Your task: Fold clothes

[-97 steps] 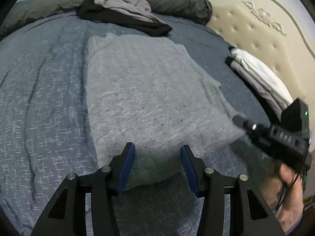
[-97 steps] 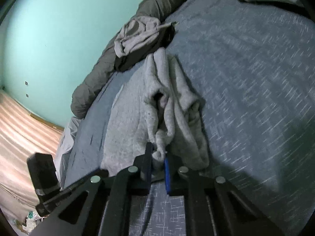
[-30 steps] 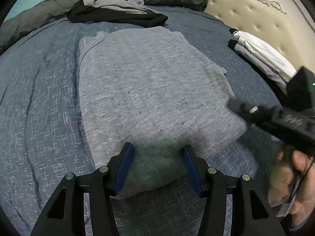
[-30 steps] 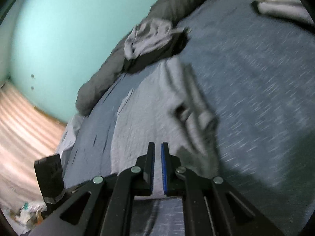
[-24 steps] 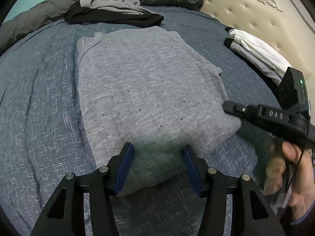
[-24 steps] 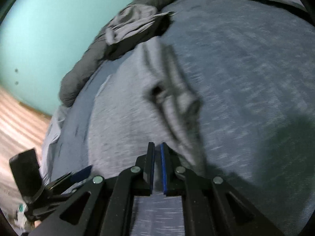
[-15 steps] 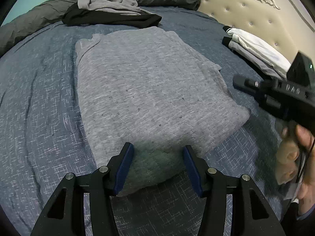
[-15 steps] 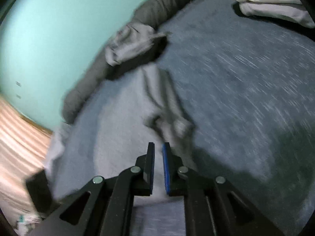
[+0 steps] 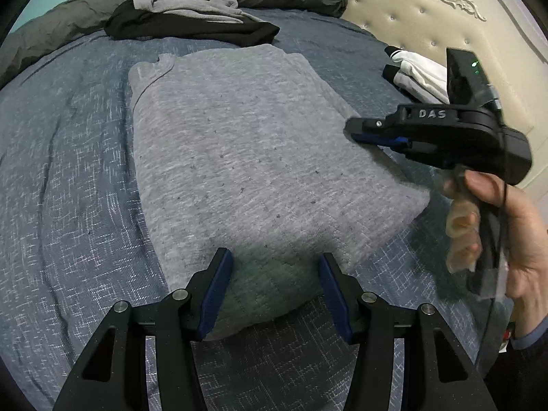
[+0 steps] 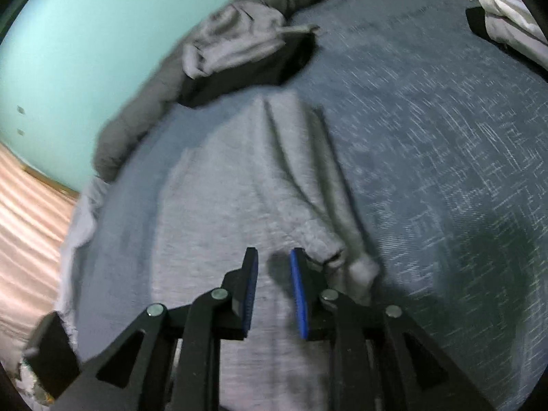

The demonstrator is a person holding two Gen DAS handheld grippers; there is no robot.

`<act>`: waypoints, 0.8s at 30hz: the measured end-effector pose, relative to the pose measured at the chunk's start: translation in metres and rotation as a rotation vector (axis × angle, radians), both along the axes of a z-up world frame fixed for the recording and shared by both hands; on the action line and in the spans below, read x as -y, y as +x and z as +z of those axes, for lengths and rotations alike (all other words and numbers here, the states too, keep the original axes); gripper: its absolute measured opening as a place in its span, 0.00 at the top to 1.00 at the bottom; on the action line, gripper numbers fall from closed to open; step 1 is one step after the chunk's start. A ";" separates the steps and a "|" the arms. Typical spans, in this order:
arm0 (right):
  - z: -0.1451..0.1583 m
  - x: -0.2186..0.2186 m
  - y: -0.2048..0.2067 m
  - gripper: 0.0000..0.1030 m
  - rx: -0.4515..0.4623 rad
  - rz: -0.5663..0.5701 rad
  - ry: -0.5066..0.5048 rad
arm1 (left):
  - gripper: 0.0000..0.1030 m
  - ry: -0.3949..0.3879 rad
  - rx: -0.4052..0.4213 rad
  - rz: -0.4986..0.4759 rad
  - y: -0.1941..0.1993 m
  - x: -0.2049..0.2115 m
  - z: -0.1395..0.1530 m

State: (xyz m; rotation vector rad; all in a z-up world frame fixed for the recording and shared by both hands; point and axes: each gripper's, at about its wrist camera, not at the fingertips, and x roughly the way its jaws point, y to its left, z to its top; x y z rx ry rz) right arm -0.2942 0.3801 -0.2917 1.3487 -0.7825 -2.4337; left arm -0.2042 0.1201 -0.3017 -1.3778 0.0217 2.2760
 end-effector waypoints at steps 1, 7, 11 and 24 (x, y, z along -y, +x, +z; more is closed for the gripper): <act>-0.003 -0.004 -0.001 0.95 0.010 -0.012 0.003 | 0.46 -0.005 -0.004 -0.005 0.000 0.000 0.000; -0.011 -0.021 0.008 1.00 -0.003 -0.043 0.024 | 0.46 -0.015 -0.010 -0.021 0.001 0.002 0.001; -0.009 -0.021 0.008 1.00 0.002 -0.033 0.020 | 0.46 -0.015 -0.001 -0.019 -0.001 0.002 0.001; 0.001 -0.033 0.033 0.78 0.003 0.026 0.025 | 0.43 0.056 0.000 0.056 0.002 0.009 -0.003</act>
